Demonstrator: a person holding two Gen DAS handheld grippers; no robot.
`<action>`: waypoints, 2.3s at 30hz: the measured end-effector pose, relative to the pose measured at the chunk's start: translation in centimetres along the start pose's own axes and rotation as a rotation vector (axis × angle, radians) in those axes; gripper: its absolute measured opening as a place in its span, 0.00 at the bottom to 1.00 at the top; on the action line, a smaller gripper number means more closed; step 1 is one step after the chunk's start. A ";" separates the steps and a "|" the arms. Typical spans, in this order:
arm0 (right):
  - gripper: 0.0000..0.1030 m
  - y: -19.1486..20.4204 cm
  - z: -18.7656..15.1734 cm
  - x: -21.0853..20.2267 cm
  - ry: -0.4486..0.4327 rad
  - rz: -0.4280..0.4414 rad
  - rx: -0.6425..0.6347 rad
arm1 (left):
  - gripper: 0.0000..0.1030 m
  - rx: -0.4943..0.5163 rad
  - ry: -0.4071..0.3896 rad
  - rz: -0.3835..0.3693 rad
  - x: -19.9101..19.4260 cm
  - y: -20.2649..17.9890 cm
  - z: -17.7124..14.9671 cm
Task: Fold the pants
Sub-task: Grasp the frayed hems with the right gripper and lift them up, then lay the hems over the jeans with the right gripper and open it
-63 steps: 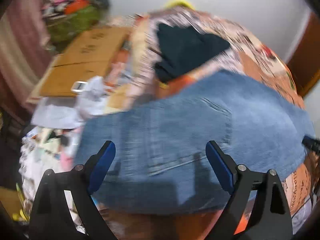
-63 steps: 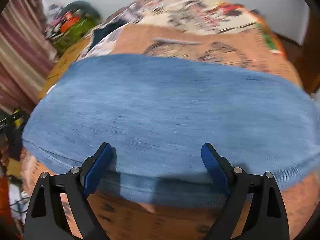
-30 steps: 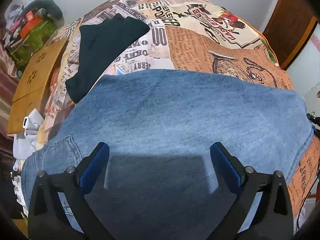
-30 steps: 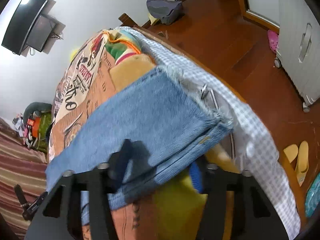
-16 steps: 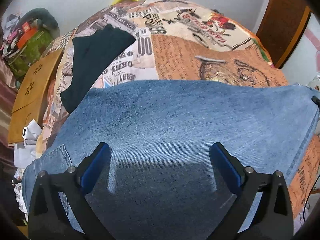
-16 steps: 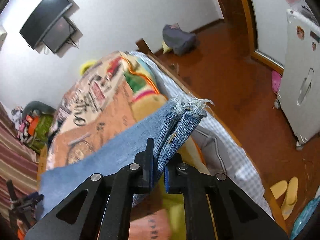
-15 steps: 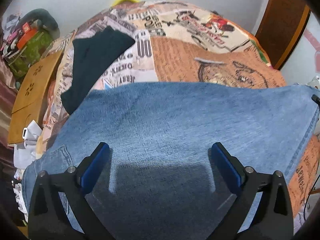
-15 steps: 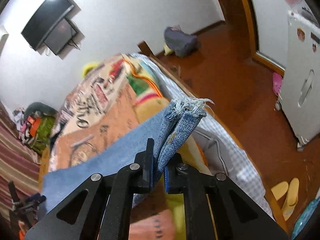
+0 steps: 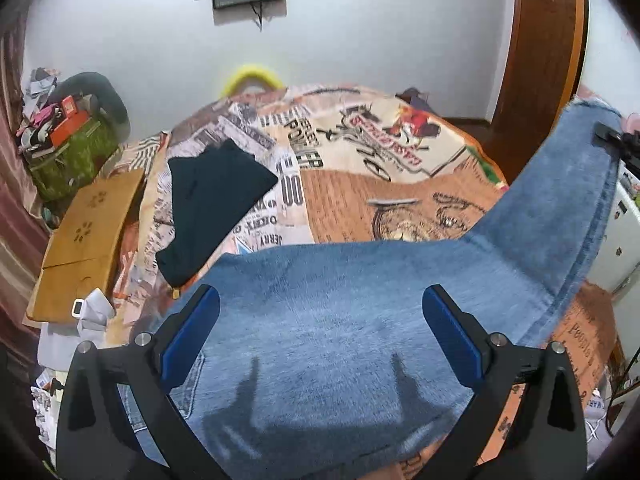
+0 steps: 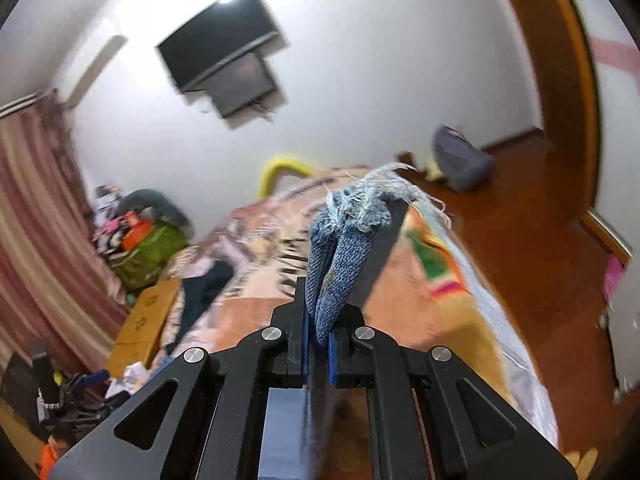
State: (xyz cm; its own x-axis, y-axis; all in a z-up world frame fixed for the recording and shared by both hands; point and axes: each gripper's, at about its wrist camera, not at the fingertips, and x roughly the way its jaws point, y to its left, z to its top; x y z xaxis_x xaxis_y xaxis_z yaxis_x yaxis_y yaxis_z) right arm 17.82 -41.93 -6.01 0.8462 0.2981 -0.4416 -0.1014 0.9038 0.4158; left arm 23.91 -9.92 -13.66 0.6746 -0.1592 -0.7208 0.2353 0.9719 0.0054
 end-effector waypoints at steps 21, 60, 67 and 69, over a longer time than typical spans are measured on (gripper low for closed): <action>0.06 14.9 -14.1 13.3 0.434 0.289 -0.358 | 0.99 -0.096 -0.038 0.037 -4.9 5.5 -2.7; 0.56 3.6 -12.4 16.8 0.587 0.137 -0.188 | 0.99 -0.039 0.339 -0.131 12.1 -1.8 1.5; 0.56 2.5 -15.5 16.2 0.655 0.132 -0.257 | 1.00 0.053 0.373 -0.098 13.6 -2.0 -1.7; 0.58 2.2 -15.7 15.3 0.656 0.134 -0.255 | 1.00 0.062 0.367 -0.098 13.2 -1.9 -1.9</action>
State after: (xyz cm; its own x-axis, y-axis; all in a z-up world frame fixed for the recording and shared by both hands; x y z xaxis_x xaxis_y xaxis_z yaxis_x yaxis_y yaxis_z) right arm 22.29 -30.59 -24.35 0.3368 0.4626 -0.8201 -0.3695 0.8661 0.3368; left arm 31.07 -13.51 -24.51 0.3537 -0.1677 -0.9202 0.3355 0.9411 -0.0426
